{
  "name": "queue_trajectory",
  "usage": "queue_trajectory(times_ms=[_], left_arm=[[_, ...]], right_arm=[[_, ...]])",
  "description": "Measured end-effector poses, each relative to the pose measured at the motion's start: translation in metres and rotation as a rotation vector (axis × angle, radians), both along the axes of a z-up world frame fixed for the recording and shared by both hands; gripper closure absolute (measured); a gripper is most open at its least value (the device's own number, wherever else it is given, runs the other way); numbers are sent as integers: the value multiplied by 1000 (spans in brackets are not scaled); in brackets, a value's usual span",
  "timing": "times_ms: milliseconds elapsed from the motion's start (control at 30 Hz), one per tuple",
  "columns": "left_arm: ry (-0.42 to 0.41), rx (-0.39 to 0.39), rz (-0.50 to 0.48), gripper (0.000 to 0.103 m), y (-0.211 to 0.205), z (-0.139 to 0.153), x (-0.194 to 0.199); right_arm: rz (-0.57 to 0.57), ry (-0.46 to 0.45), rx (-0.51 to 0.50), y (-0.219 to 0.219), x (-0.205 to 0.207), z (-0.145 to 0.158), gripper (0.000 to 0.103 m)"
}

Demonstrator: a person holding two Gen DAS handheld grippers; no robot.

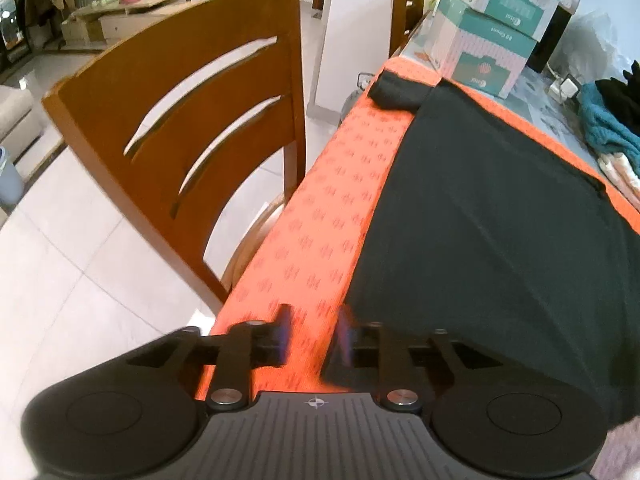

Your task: Fold clothes

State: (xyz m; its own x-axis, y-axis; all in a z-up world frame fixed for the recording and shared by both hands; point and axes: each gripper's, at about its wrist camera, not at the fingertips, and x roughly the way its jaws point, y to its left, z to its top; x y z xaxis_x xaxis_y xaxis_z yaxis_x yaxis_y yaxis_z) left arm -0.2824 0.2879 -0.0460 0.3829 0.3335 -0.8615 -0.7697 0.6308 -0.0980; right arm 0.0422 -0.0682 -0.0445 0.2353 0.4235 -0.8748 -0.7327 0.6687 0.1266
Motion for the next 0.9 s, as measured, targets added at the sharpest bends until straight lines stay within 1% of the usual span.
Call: queue_trajectory(times_ms=[67, 133, 200, 333, 400, 467, 600, 700, 900], left_arm=[[-17, 3, 7, 62, 4, 3, 8], [-37, -2, 18, 56, 8, 6, 17], [-56, -8, 28, 54, 13, 7, 26], [-85, -23, 26, 53, 18, 8, 46], [-94, -26, 4, 53, 19, 7, 57], [-92, -25, -24, 53, 19, 6, 69], [-64, 7, -62, 53, 26, 2, 96], [-54, 28, -65, 53, 41, -1, 114], [-84, 31, 13, 54, 96, -9, 150]], right_arm=[[-1, 0, 3, 0, 1, -1, 70], [-5, -1, 6, 0, 4, -1, 70], [-6, -1, 8, 1, 7, -2, 70], [6, -7, 12, 9, 17, -1, 70], [17, -14, 14, 15, 23, 0, 70], [31, -25, 17, 24, 31, 2, 70], [60, -45, 22, 47, 52, 5, 70], [78, -66, 17, 65, 73, 5, 70], [90, -92, -5, 96, 119, 0, 70]])
